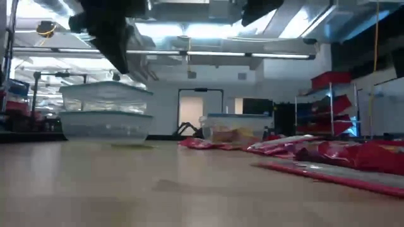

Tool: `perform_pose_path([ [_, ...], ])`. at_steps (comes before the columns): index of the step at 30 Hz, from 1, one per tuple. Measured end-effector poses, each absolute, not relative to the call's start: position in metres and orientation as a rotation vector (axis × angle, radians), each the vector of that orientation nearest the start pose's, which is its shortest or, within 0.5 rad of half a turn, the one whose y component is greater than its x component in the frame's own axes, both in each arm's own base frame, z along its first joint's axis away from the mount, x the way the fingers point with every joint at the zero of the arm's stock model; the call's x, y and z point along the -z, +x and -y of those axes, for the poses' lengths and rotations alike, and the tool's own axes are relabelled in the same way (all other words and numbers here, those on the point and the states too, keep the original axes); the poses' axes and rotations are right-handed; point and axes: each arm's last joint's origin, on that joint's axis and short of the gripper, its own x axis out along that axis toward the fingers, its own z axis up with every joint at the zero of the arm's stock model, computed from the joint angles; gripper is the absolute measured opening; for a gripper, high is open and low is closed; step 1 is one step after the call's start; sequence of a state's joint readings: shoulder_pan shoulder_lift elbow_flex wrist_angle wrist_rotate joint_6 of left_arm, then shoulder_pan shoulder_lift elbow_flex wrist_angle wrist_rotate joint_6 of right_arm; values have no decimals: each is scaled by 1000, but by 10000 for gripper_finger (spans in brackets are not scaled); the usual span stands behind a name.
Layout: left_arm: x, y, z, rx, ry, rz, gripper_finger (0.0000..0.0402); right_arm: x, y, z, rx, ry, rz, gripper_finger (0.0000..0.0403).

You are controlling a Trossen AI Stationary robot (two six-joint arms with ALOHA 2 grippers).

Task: Sort candy
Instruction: Open the rectangular transparent bin

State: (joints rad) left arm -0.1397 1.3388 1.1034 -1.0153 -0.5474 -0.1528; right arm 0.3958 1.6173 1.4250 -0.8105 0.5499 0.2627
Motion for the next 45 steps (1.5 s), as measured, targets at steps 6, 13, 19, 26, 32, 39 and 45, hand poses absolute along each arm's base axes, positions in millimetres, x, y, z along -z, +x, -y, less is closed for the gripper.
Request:
perform_pose_path([
  [6, -273, 245, 7, -467, 352, -1152, 20, -295, 316, -128, 268, -248, -843, 175],
  [13, -273, 246, -9, -467, 433, -1190, 20, -291, 318, -129, 276, -256, -846, 175],
  [19, -275, 236, -24, -554, 469, -1292, 47, -291, 318, -129, 285, -237, -841, 175],
  [26, -273, 217, -36, -583, 457, -1474, 138, -278, 318, -128, 289, -248, -855, 175],
  [32, -273, 220, -37, -539, 506, -1471, 222, -257, 316, -127, 292, -253, -867, 175],
  [39, -270, 215, -52, -576, 515, -1519, 273, -251, 317, -127, 291, -241, -847, 175],
  [45, -263, 214, -72, -608, 481, -1523, 275, -252, 317, -128, 287, -241, -840, 175],
])
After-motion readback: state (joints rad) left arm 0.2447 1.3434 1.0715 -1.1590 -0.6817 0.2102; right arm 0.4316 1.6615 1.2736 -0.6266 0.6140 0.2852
